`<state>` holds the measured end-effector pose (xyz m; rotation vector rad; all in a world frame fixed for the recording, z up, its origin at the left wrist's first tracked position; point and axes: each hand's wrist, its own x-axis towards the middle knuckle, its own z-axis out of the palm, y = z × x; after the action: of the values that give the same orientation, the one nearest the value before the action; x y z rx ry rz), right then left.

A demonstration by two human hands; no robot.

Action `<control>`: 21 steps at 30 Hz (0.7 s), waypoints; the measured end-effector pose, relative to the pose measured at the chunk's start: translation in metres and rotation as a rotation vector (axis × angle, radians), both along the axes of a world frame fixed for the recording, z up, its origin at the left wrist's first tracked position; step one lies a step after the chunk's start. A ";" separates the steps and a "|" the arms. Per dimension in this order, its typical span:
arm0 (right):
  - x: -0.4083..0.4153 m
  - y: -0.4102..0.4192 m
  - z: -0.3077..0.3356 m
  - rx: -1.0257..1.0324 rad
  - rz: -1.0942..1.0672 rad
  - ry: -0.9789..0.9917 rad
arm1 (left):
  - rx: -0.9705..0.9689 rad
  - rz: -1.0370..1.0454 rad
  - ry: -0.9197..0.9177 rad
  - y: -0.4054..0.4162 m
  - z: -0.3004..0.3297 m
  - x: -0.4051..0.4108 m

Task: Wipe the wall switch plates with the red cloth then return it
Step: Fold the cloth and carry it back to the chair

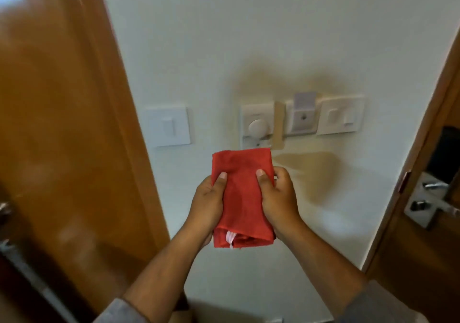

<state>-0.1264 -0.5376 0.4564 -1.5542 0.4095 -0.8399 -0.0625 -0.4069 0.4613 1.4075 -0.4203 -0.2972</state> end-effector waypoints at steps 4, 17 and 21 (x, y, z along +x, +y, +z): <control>0.014 0.080 -0.020 -0.003 0.005 0.040 | 0.023 0.063 0.014 0.077 -0.021 0.017; 0.072 0.258 -0.178 0.018 0.229 0.365 | 0.249 0.292 0.198 0.265 -0.177 0.051; 0.075 0.302 -0.278 0.043 0.264 0.521 | 0.404 0.352 0.335 0.317 -0.270 0.049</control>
<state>-0.0514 -0.2357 0.1788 -1.7338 0.5746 -0.2129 -0.0135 -0.0900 0.1916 1.7546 0.1757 -0.3321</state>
